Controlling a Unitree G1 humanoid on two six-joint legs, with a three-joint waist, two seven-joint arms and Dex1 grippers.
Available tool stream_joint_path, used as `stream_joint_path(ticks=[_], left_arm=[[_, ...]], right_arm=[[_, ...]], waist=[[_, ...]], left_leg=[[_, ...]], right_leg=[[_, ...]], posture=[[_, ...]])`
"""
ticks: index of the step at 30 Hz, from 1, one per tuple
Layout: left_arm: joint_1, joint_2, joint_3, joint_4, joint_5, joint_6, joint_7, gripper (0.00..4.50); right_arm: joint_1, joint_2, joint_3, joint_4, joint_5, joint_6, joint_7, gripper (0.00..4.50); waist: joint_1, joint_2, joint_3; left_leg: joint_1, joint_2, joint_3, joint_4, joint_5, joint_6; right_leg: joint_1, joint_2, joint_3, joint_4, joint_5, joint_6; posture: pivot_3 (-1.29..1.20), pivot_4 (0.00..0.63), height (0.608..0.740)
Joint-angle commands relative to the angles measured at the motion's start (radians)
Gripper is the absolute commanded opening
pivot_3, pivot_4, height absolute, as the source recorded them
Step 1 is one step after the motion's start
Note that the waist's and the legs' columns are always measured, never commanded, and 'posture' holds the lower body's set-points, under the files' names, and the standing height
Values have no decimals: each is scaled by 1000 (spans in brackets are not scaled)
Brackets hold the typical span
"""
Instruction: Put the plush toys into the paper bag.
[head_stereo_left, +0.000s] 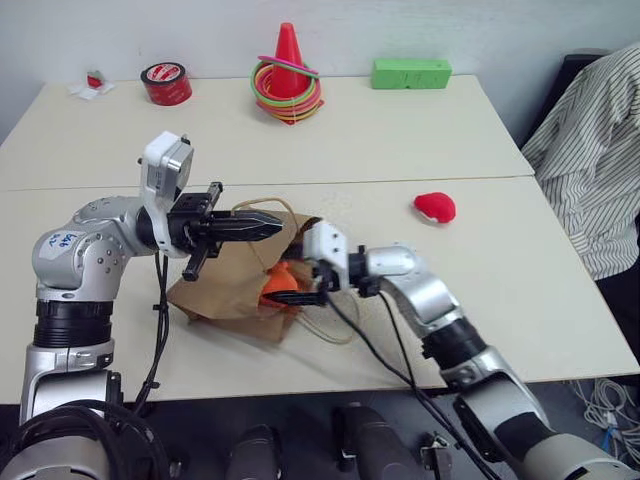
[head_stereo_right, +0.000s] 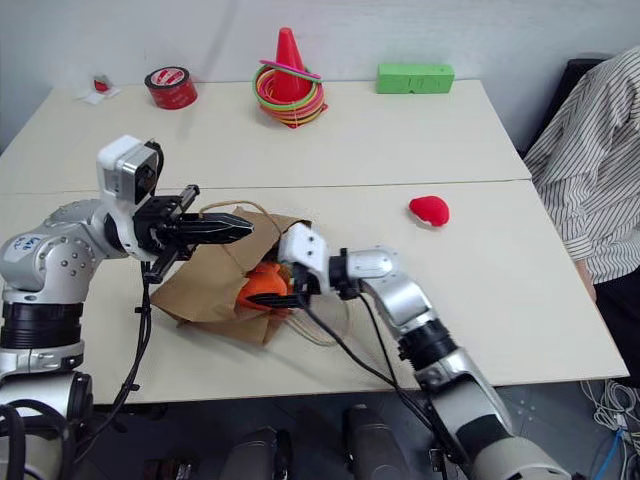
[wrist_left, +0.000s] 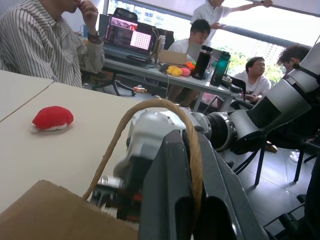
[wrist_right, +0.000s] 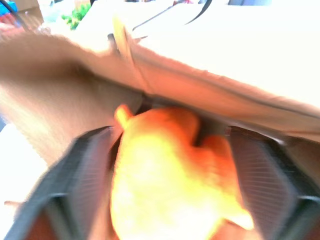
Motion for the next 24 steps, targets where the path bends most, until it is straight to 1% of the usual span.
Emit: stream_joint_path(ticks=[1,4,7,8,9,10,12,14,17,19,21,24], left_arm=[[7,10,30,-42,-20,-21,8,0],[11,7,32,-45,-9,-45,14,0],[8,5,44,-51,-13,-55,30,0],[8,12,53,-51,-16,-50,41,0],[7,17,62,-50,-18,-47,49,0],[7,22,73,-47,-14,-54,60,0],[12,31,89,-43,-8,-65,73,0],[16,39,99,-31,-4,-73,78,0],[23,57,90,-24,-32,-8,69,0],[18,45,85,-21,-24,-9,84,0],[11,32,82,-15,-16,-17,98,0],[3,25,77,-10,-13,-23,105,0]], right_arm=[[100,-93,-113,-182,144,32,73,4482],[234,-190,-234,-285,211,45,56,4482],[408,-284,-373,-333,200,-15,25,4482],[506,-294,-470,-345,196,-32,-30,4482],[585,-304,-540,-354,186,-44,-75,4482],[662,-313,-598,-349,153,-96,-104,4482],[758,-319,-656,-345,112,-144,-152,4482],[804,-307,-693,-343,86,-155,-225,4482],[736,-298,-671,-335,50,-97,-348,4482],[628,-317,-611,-299,8,-56,-386,4482],[486,-347,-538,-219,-39,24,-399,4482],[231,-367,-444,-1,-114,115,-426,4482]], waist=[[2,0,0],[11,0,0],[24,0,0],[26,0,0],[28,0,0],[33,0,0],[40,0,0],[29,0,0],[8,0,0],[-5,0,0],[-9,0,1],[-7,0,1]], left_leg=[[0,0,0,0,0,0],[0,0,0,0,0,0],[0,-1,1,0,0,1],[0,-1,1,-1,0,1],[0,-1,1,-1,0,1],[1,-1,1,-2,0,1],[2,-1,1,-2,0,1],[3,-1,4,-2,0,1],[9,-1,6,-2,0,1],[14,-1,7,-3,1,0],[21,-1,7,-4,1,-1],[20,0,7,-5,2,-3]], right_leg=[[0,0,0,0,0,0],[0,0,0,-5,0,0],[1,0,1,-6,0,0],[1,0,1,-6,0,0],[1,0,1,-6,0,0],[1,1,1,-7,0,0],[2,1,2,-7,0,0],[2,2,4,-6,0,1],[6,2,8,-4,1,1],[9,3,9,-4,2,1],[16,5,10,-4,1,1],[16,7,11,-5,1,0]], posture=[[0,150,740],[0,150,740],[0,150,740],[0,150,740],[0,150,740],[0,150,740],[0,150,740],[0,150,740],[0,150,740],[0,150,740],[0,150,740],[0,150,740]])
